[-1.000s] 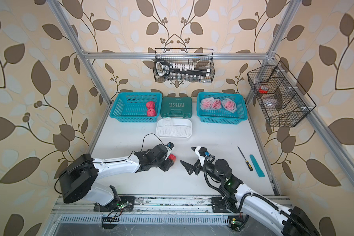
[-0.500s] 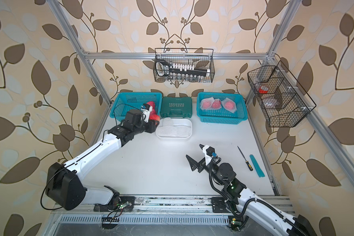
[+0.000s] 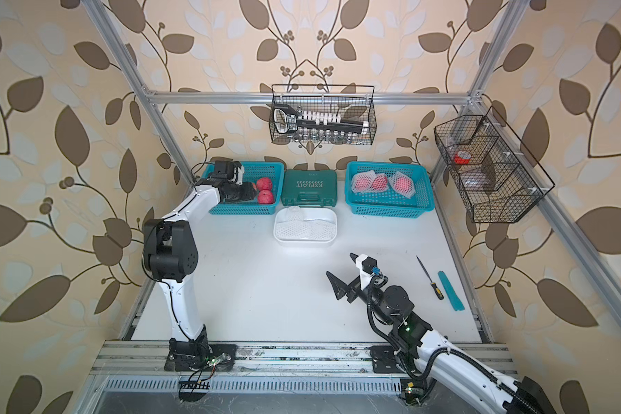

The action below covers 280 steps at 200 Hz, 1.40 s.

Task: Remove foam nets from apples
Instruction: Place the apple in the basket.

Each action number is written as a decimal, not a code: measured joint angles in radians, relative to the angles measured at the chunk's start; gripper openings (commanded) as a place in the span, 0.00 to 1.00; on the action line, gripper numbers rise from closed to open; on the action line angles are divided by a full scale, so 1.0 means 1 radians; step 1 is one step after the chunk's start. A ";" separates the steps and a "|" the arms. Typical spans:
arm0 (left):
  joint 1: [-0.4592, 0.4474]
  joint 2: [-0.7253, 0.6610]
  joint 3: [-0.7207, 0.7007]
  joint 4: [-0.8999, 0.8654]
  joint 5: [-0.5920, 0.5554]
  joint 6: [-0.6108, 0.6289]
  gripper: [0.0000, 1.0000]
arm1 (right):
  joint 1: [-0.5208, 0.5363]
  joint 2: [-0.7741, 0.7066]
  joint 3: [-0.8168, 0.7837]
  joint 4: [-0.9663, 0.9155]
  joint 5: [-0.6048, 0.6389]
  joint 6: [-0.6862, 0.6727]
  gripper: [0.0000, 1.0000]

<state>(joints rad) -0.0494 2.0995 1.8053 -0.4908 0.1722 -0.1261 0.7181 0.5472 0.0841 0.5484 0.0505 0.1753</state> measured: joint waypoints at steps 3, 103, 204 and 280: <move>0.003 0.010 0.015 -0.006 0.000 0.001 0.51 | 0.000 0.000 0.000 0.000 0.001 0.000 0.99; 0.036 0.323 0.393 -0.066 -0.043 0.069 0.54 | 0.000 0.017 0.000 0.001 0.002 0.008 1.00; 0.044 0.416 0.424 0.025 -0.041 0.070 0.84 | 0.000 0.017 0.000 0.003 0.002 0.015 1.00; 0.044 0.332 0.292 0.103 -0.041 0.072 0.99 | 0.000 0.032 0.000 0.010 0.002 0.023 0.99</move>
<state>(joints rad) -0.0051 2.4310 2.0975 -0.3874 0.1314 -0.0544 0.7181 0.5789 0.0837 0.5579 0.0521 0.1978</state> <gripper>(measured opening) 0.983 0.995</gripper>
